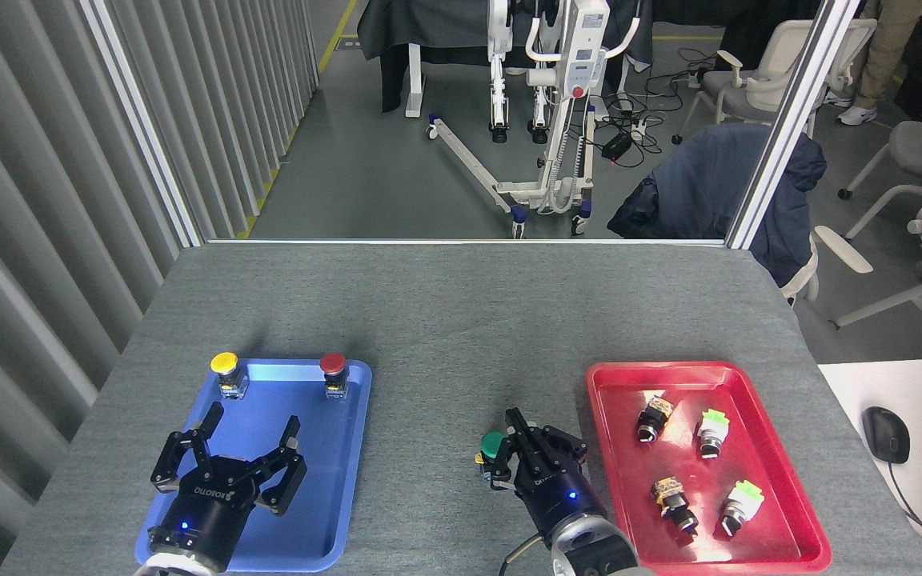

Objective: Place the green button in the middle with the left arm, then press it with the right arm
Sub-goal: 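Move the right gripper over the green button and press down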

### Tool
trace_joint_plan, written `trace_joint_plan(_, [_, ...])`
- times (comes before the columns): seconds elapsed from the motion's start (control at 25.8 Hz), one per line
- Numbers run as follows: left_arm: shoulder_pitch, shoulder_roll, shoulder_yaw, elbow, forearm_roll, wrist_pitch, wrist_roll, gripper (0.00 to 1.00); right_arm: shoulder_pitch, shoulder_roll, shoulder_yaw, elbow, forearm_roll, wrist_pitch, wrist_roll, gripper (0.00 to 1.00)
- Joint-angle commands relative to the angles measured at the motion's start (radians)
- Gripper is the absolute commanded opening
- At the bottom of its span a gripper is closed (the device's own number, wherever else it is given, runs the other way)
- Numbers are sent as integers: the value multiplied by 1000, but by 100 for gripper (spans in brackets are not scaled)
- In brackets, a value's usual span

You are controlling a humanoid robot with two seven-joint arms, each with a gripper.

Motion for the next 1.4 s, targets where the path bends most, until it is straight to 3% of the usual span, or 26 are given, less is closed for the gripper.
trace_joint_plan(0.0, [0, -20, 0, 14, 22, -1, -4, 98, -35, 0, 55, 73, 0, 7, 11, 0])
trace_joint_plan(1.36, [19, -23, -9, 8, 22, -15, -3, 98, -32, -1, 58, 151, 2, 8, 9, 0])
